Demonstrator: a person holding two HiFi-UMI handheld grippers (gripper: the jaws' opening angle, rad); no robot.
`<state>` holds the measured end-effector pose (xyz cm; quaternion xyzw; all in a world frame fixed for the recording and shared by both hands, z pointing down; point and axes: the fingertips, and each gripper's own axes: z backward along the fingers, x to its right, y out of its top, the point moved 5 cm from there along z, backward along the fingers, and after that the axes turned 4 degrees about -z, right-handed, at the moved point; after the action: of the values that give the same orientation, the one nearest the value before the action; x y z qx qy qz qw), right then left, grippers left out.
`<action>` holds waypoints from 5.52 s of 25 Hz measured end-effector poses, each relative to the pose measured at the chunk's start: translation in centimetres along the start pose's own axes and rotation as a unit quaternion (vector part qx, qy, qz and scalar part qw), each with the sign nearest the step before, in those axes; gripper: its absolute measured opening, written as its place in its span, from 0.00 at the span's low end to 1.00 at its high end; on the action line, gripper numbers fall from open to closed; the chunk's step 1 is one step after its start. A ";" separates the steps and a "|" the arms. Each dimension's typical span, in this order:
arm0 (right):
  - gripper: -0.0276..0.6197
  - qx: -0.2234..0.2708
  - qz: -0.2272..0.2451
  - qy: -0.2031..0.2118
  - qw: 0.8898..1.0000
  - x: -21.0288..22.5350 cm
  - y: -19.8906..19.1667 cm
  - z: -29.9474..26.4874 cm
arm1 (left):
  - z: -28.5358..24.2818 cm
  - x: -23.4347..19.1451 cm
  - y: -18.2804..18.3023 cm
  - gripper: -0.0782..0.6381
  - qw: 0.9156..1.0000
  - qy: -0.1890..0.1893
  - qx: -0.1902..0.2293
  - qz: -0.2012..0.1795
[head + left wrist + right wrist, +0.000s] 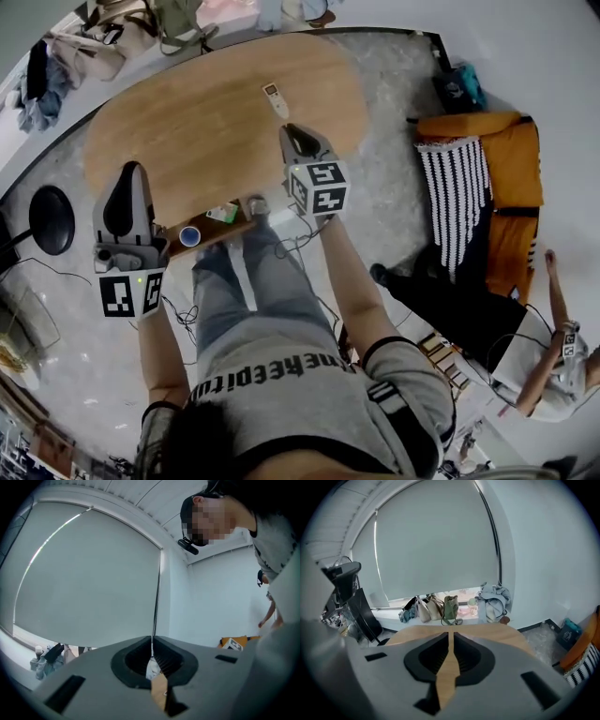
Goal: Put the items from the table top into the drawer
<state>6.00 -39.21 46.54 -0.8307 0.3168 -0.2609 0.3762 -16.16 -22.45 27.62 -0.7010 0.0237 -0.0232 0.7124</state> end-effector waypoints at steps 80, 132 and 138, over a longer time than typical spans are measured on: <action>0.34 -0.035 0.057 0.150 0.986 -4.3 -15.1 -10.4 | 12.5 -1.3 -15.8 0.13 0.986 0.145 -0.086 0.015; 0.34 -0.256 0.290 0.261 0.884 -21.6 -38.2 -6.3 | 35.0 -3.3 -17.4 0.13 0.966 0.247 -0.060 0.038; 0.34 -0.275 0.314 0.274 0.866 -21.7 -38.8 -6.9 | 34.9 -3.4 -17.8 0.13 0.964 0.254 -0.062 0.041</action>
<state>-0.24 -6.66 77.03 -0.6517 0.7106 -0.2487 0.0928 -17.21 12.26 46.02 -0.7132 0.2338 -0.1696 0.6387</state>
